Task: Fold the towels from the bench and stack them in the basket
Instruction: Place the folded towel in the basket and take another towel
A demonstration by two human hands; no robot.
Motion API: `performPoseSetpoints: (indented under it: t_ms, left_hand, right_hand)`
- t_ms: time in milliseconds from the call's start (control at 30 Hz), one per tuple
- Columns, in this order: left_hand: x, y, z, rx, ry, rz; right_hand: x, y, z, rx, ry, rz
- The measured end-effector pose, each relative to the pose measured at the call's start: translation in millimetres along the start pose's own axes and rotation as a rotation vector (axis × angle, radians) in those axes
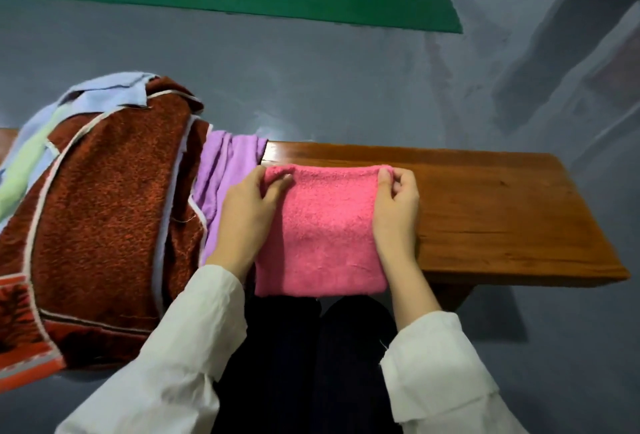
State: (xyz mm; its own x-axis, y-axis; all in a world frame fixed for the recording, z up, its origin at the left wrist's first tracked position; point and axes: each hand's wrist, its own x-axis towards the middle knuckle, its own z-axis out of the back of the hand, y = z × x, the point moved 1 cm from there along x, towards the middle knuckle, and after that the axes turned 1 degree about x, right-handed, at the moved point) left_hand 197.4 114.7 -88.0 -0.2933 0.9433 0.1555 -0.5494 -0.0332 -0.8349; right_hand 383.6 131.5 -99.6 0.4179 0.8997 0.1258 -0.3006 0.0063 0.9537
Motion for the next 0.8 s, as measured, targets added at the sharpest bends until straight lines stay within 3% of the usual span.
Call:
performPoseSetpoints:
  t_ms: [500,667,800]
  left_hand:
    - [32.4,29.3,-25.1,0.280,0.122,0.171]
    - [21.9,25.7,-17.6,0.309,0.171,0.167]
    - [-1.7,21.9,-11.6,0.536,0.171,0.310]
  right_hand:
    - [22.7,-22.6,-20.3,-0.290,0.108,-0.105]
    - [9.2,-5.1,-0.3,-0.615,0.258,-0.190]
    - [-13.8,0.7,5.5,-0.824,0.394,-0.247]
